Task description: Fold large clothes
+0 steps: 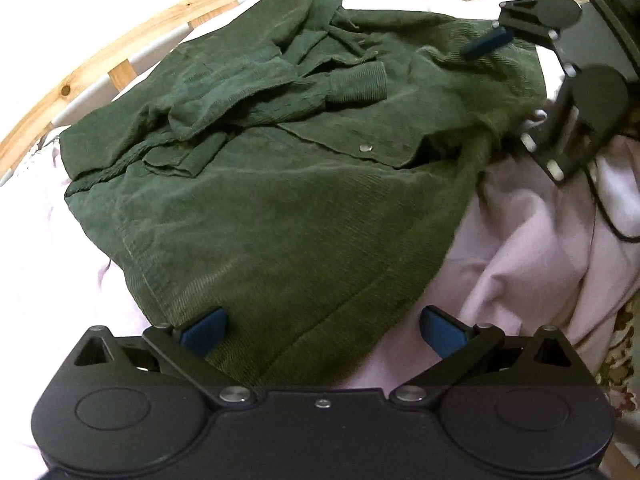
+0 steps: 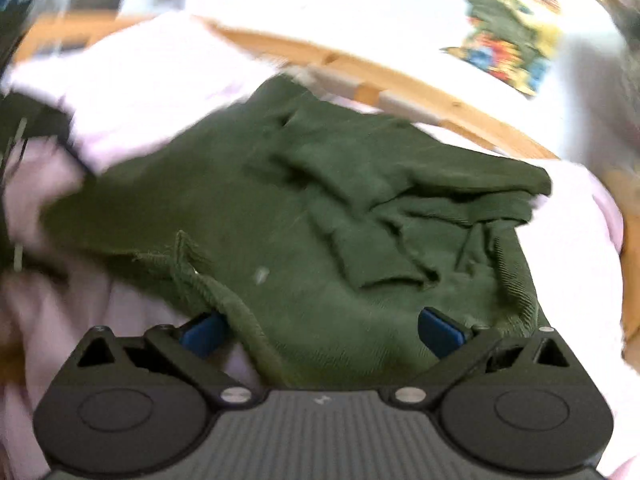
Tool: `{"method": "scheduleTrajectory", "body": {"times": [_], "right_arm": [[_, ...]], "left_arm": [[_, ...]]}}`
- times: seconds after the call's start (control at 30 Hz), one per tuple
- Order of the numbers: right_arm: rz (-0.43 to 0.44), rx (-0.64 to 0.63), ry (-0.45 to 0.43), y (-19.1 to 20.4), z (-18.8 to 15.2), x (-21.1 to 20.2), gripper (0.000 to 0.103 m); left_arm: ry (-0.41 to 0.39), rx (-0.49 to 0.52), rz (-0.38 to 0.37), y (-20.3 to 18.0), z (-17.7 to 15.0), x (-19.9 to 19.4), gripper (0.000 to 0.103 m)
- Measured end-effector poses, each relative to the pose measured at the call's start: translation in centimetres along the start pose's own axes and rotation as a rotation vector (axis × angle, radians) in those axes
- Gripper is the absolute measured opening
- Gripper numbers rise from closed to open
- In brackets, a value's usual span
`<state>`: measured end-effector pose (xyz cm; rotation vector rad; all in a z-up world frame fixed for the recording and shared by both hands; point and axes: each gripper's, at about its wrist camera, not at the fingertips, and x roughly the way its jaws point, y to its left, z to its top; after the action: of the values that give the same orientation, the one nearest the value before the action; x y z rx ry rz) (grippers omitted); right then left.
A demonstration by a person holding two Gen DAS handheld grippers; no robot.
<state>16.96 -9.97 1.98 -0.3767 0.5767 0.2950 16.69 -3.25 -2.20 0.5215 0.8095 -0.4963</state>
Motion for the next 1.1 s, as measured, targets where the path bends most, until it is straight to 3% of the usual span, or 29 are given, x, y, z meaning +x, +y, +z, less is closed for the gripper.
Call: {"method": "scheduleTrajectory", "body": {"times": [0.13,0.27,0.73,0.8,0.87,0.93,1.0,1.07,1.1], "right_arm": [[0.018,0.189,-0.051,-2.4,1.1,1.8,0.102],[0.002,0.296,-0.057,-3.7,1.2,3.4,0.102],[0.002,0.336,-0.091,-3.6,0.9,2.4,0.102],[0.011,0.336,-0.089,-3.7,0.9,2.2,0.102],[0.018,0.322,-0.087,-3.6,0.8,1.9,0.102],[0.021,0.287,-0.093,-3.2,0.9,1.3,0.102],[0.015,0.242,-0.099,-2.6,1.0,0.8,0.102],[0.013,0.214,-0.100,-2.2,1.1,0.3,0.102],[0.014,0.201,-0.100,-2.0,1.1,0.0,0.103]], "left_arm": [[-0.007,0.035,0.042,-0.3,0.8,0.9,0.102],[0.004,0.057,0.107,-0.3,1.7,1.9,0.102],[0.049,0.003,0.219,0.8,3.1,5.1,0.102],[0.042,-0.011,0.200,1.1,3.1,5.0,0.087],[0.029,0.003,0.198,1.2,3.1,4.2,0.057],[0.015,0.058,0.221,1.0,3.0,3.4,0.042],[0.011,0.106,0.230,1.1,2.7,2.9,0.036],[0.004,0.122,0.228,1.5,2.5,2.5,0.016],[-0.007,0.121,0.226,1.7,2.5,2.3,0.013]]}}
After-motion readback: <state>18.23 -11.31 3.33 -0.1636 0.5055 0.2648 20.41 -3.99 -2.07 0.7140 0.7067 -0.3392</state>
